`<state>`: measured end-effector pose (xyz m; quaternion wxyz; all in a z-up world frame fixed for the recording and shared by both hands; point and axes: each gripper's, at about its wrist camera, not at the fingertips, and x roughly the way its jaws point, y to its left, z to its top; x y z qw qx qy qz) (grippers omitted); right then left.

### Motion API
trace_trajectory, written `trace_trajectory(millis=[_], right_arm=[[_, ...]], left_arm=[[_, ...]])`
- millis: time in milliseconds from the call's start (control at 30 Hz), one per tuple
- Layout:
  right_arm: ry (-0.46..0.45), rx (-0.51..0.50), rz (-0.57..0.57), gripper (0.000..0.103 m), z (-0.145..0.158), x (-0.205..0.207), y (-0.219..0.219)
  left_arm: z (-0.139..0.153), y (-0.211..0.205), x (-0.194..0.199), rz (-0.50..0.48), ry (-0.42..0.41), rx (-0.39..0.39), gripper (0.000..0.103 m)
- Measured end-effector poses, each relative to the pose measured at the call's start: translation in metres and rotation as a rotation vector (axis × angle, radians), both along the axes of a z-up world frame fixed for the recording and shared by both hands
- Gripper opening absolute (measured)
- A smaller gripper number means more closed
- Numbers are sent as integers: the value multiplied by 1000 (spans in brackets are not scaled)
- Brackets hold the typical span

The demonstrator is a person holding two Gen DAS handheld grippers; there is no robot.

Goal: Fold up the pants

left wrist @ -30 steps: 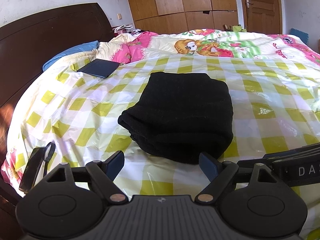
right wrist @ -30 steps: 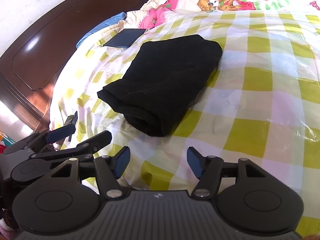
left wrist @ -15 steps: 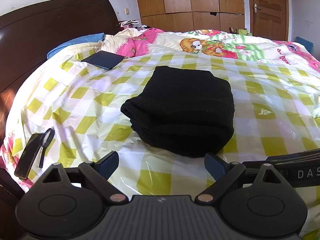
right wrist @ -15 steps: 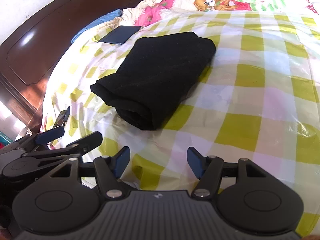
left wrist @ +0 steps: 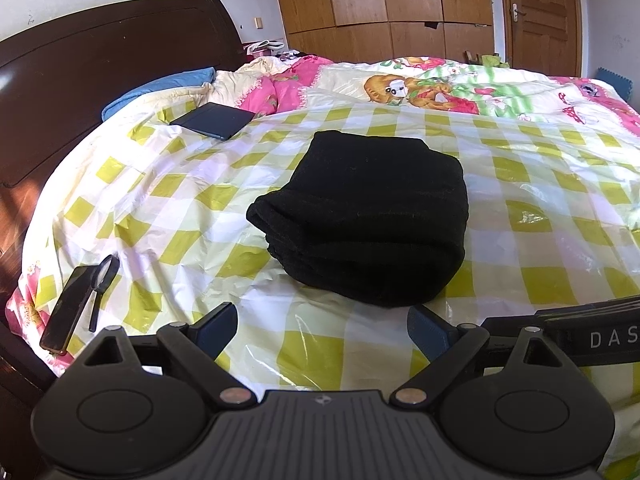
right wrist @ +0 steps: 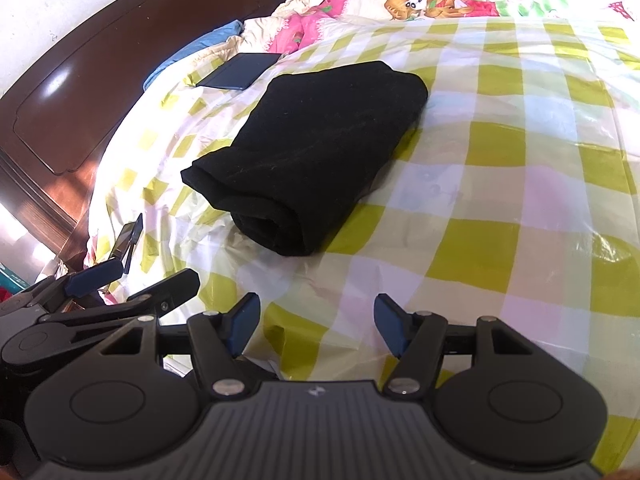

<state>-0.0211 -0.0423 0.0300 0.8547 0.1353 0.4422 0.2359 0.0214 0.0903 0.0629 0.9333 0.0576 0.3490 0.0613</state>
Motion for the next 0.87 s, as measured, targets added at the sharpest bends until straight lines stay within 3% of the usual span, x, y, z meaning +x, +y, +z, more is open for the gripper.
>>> trace_trajectory(millis=[867], right_arm=[[10,-7,-2,64,-3,-1,-1]], left_arm=[[-3,-2,-3,4,-15,22,103]])
